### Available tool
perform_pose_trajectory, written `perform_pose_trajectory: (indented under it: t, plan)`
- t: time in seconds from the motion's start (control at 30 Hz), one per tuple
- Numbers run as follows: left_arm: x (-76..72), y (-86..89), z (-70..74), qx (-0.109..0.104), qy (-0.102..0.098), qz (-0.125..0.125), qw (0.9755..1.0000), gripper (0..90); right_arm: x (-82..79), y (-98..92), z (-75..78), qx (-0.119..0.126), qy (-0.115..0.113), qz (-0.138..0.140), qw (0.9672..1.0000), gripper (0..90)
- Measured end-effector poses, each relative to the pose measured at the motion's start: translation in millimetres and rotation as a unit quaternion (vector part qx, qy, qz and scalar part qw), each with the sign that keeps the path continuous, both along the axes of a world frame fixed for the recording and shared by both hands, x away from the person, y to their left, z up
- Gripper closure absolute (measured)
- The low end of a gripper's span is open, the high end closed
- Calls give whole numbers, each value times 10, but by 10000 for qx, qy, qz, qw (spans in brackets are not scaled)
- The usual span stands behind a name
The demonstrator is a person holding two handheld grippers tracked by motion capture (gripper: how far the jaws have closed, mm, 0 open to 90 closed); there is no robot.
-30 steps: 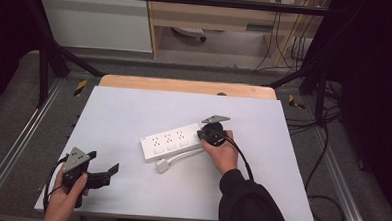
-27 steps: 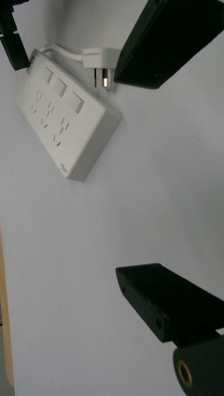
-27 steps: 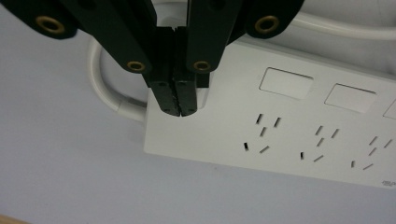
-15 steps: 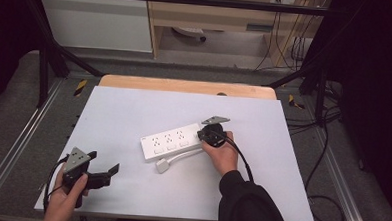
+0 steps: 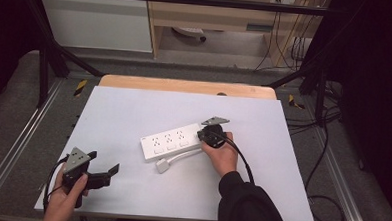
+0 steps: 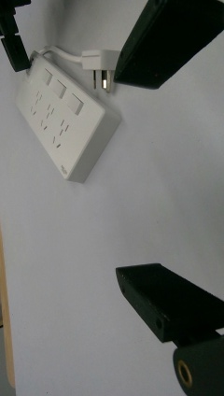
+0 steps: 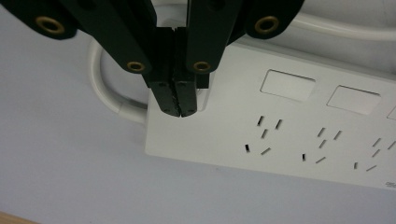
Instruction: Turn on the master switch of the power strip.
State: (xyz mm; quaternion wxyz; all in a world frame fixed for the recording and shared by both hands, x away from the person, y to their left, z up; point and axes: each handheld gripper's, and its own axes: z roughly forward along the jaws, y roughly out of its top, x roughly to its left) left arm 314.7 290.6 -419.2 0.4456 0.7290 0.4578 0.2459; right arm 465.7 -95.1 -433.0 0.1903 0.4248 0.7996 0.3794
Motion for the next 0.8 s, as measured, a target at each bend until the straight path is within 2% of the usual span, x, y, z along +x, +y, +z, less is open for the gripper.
perform_pose_trajectory:
  t: [0.8]
  plan:
    - [2,-5,-4,27,28,-2,10000,69,-15,-8,-23,57,-64,-15,10000,900]
